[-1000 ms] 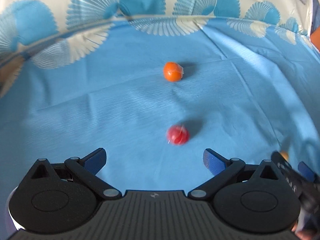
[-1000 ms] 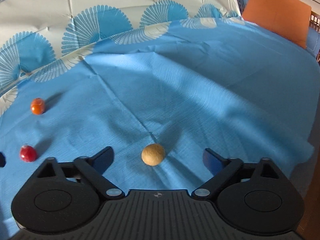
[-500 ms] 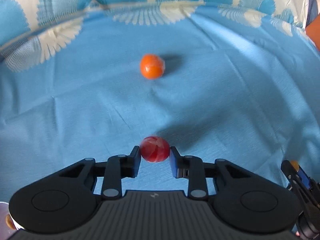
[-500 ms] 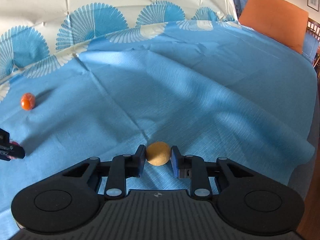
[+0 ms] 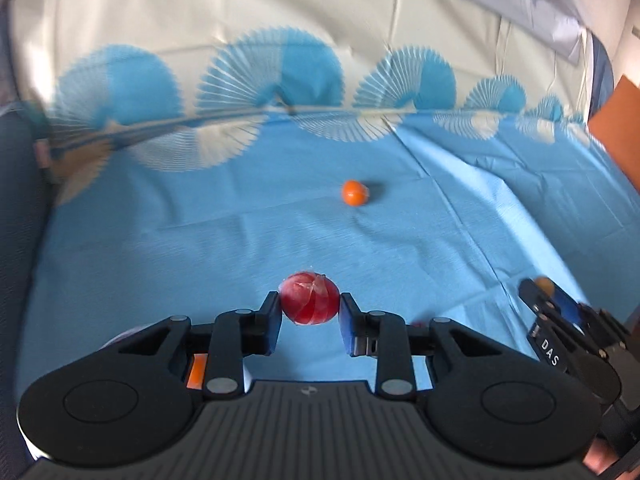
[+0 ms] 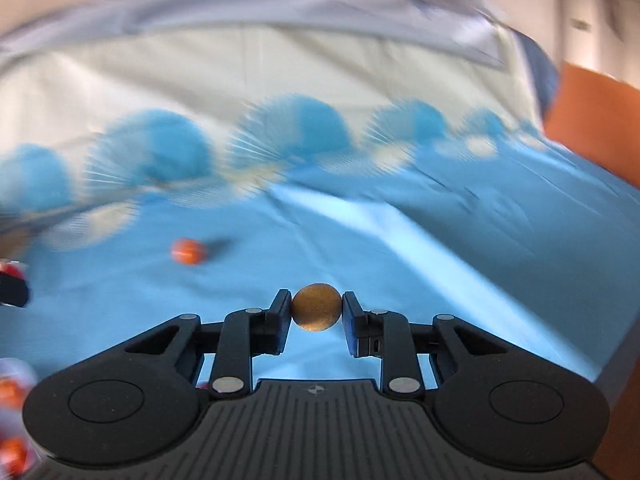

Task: Organize fruits
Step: 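Grasp a wrapped red plum with the left tool while the right tool grasps a yellow fruit, then carry plum and yellow fruit over the plate and open both tools to release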

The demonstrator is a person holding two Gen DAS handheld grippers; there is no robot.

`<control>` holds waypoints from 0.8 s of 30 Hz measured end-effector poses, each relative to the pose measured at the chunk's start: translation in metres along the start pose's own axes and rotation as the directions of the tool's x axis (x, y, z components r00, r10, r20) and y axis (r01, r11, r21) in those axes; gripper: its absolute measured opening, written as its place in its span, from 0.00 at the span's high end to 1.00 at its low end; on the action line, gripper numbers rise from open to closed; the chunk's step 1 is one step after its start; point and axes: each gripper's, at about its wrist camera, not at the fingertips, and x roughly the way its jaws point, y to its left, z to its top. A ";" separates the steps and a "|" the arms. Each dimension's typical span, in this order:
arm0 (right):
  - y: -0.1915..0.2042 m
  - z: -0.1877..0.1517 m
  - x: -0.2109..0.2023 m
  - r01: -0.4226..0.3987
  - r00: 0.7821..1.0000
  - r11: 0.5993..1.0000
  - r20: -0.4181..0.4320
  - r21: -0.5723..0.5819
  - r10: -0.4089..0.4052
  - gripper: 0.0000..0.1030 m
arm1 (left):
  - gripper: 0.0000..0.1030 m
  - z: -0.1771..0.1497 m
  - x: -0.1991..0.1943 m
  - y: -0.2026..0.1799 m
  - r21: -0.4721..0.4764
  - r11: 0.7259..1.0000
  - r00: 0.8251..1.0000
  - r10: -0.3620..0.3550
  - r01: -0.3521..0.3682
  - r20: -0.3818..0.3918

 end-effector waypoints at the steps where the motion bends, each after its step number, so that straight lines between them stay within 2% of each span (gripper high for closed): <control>1: 0.008 0.003 -0.015 -0.042 0.999 0.999 0.008 -0.022 0.043 0.72 | 0.67 -0.006 -0.016 0.007 -0.008 1.000 1.000 0.013 -0.013 0.000; 5: 0.038 0.008 -0.069 -0.200 0.980 0.976 -0.010 -0.081 0.200 0.72 | 0.67 -0.031 -0.072 0.038 -0.070 0.996 0.998 0.060 -0.060 0.006; 9: 0.067 0.005 -0.119 -0.332 0.943 0.935 -0.057 -0.122 0.327 0.72 | 0.67 -0.059 -0.118 0.065 -0.116 0.989 0.995 0.100 -0.096 0.026; 12: 0.089 -0.005 -0.154 -0.400 0.916 0.902 -0.091 -0.162 0.390 0.72 | 0.67 -0.082 -0.147 0.080 -0.149 0.983 0.992 0.116 -0.108 0.044; 17: 0.114 -0.019 -0.198 -0.457 0.890 0.853 -0.138 -0.252 0.435 0.72 | 0.67 -0.120 -0.185 0.102 -0.210 0.973 0.992 0.115 -0.101 0.055; 24: 0.135 -0.034 -0.234 -0.491 0.871 0.803 -0.173 -0.338 0.460 0.72 | 0.67 -0.150 -0.214 0.119 -0.264 0.961 0.990 0.113 -0.088 0.082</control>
